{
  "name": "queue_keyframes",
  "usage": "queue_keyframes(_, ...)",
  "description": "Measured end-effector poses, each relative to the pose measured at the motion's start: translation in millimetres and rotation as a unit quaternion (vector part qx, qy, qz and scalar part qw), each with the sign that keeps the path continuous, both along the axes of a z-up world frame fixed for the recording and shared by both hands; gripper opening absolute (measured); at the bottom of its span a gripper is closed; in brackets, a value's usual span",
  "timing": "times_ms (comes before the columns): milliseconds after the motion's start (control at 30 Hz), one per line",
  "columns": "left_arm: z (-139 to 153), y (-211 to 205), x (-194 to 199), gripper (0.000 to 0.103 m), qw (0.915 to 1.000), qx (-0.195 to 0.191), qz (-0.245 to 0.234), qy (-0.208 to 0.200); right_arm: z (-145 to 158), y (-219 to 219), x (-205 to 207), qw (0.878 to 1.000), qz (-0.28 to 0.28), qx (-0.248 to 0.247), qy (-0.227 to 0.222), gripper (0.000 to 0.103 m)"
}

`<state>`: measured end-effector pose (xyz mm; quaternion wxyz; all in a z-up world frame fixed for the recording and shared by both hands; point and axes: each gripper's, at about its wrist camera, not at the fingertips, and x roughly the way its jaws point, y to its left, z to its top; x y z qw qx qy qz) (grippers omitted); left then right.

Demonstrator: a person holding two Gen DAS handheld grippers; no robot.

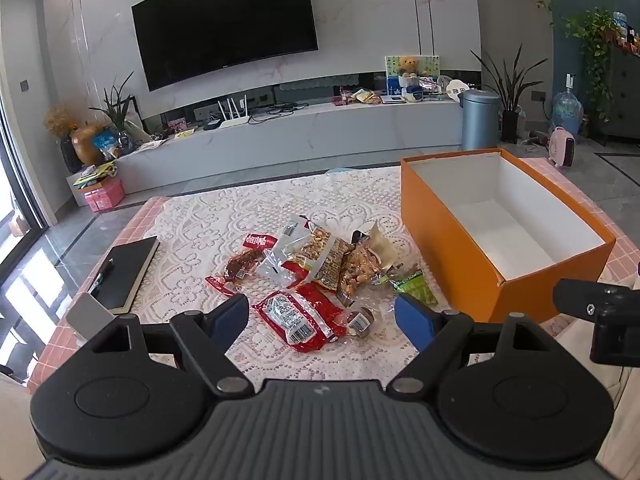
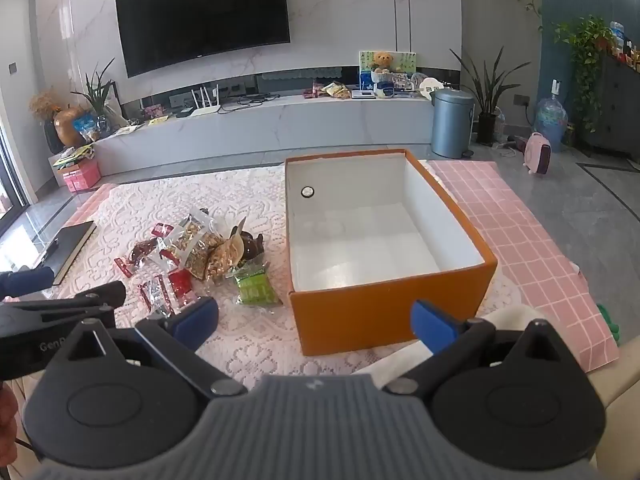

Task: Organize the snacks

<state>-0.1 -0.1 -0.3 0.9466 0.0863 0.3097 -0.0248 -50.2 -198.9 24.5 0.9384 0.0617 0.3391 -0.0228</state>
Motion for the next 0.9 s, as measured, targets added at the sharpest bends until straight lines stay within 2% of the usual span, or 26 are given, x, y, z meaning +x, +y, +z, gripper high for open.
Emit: queue_keyframes(900, 0, 3, -2, 0.097, 0.9999, 0.003, 0.01, 0.004, 0, 4, -2, 1.0, 0.003, -0.004, 0.001, 0.1)
